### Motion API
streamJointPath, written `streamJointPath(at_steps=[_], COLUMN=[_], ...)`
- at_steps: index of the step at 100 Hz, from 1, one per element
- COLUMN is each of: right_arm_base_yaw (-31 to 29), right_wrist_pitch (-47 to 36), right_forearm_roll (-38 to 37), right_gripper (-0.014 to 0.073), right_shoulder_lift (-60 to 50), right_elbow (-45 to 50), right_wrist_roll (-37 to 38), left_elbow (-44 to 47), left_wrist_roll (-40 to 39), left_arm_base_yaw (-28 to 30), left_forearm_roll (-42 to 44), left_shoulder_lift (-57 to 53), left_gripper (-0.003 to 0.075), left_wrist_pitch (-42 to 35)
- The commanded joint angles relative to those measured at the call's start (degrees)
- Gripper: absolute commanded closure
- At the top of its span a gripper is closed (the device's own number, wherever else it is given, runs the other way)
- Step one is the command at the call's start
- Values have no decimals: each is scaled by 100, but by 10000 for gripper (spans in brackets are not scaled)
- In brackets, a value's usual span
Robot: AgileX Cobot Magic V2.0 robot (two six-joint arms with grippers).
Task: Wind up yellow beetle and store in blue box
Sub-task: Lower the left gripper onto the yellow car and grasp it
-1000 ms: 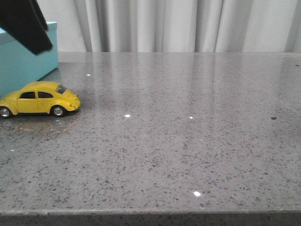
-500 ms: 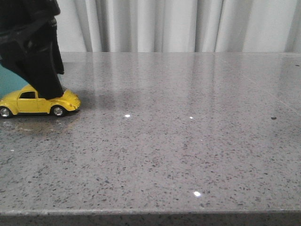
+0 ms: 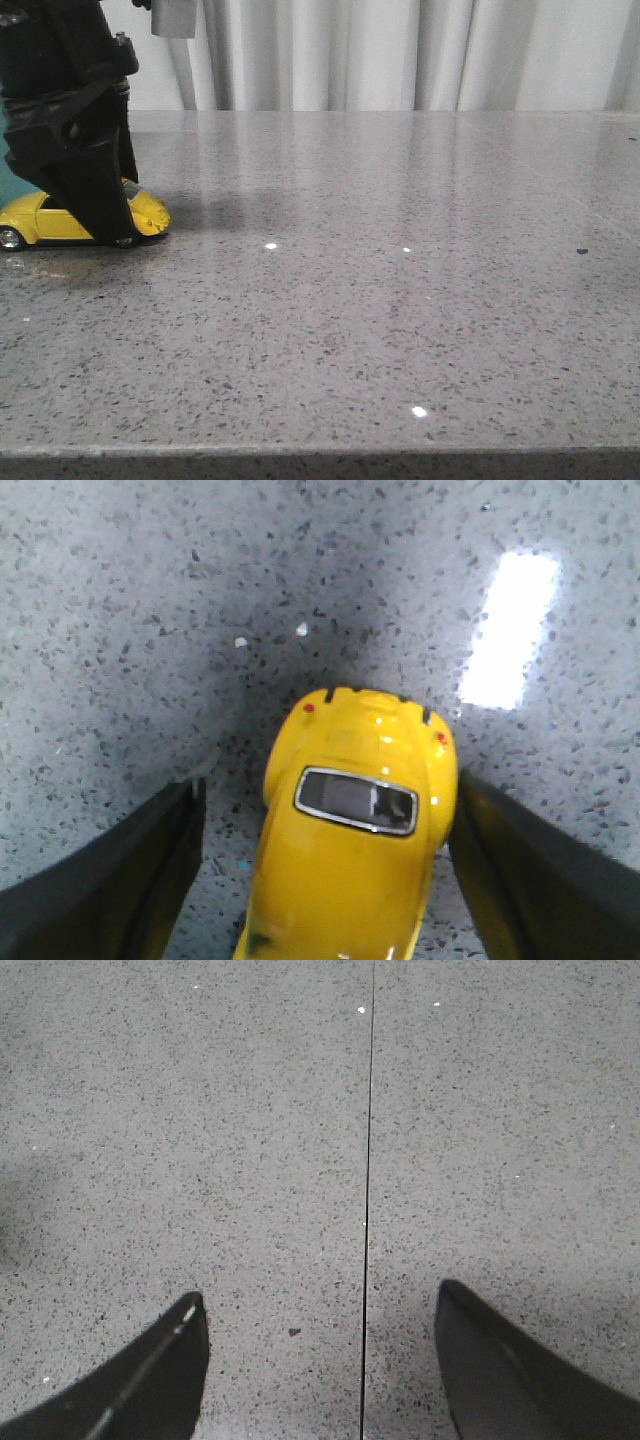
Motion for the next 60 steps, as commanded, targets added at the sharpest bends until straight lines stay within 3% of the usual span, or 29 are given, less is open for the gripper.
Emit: streamJointPath(at_steps=[1, 17, 44, 60], right_arm_base_yaw=[17, 17, 17, 17], right_wrist_pitch=[-336, -336, -336, -330], right_forearm_roll=[-69, -69, -69, -69], right_gripper=[108, 108, 108, 108], right_shoulder_lift=[-80, -80, -80, -80], right_elbow=[-156, -156, -156, -156], right_wrist_roll=[-57, -57, -57, -57], left_elbow=[-180, -180, -192, -383], left_wrist_roll=[-33, -33, -33, -33], left_arm_base_yaw=[-50, -50, -50, -50], left_forearm_roll=[-50, -50, -50, -50], left_shoulder_lift=[-218, -218, -229, -237], left_gripper=[226, 248, 479, 554], left_wrist_pitch=[-85, -85, -47, 116])
